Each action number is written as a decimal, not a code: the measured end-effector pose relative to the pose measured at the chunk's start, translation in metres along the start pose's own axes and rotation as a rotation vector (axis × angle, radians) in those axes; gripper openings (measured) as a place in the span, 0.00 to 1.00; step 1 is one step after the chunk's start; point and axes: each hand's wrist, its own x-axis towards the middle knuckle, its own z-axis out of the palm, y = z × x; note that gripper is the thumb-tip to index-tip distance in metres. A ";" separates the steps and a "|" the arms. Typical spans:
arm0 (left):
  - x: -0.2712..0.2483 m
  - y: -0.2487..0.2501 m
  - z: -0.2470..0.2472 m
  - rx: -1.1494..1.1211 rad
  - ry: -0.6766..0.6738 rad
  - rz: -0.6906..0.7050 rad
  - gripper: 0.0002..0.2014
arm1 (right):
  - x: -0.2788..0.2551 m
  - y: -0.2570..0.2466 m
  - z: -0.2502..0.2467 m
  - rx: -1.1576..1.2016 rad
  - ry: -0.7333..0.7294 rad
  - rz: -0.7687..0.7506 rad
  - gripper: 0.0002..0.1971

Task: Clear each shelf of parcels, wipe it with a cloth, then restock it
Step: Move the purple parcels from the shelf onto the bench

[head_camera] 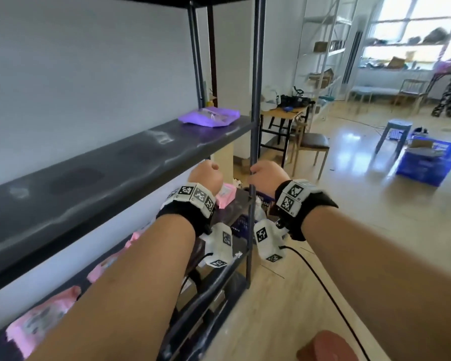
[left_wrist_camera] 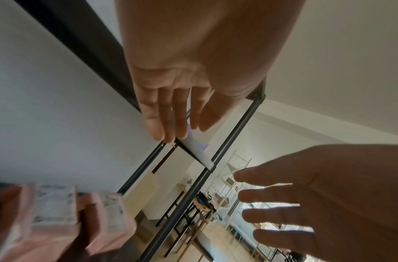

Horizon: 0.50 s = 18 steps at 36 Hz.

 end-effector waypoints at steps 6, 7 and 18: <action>0.070 0.042 -0.009 -0.066 0.076 -0.010 0.16 | 0.073 -0.008 -0.034 0.044 0.051 -0.078 0.19; 0.080 0.046 -0.009 -0.069 0.065 -0.021 0.15 | 0.085 -0.010 -0.038 0.035 0.053 -0.112 0.18; 0.192 0.092 0.005 -0.088 0.160 -0.227 0.19 | 0.241 -0.023 -0.072 0.072 0.045 -0.259 0.15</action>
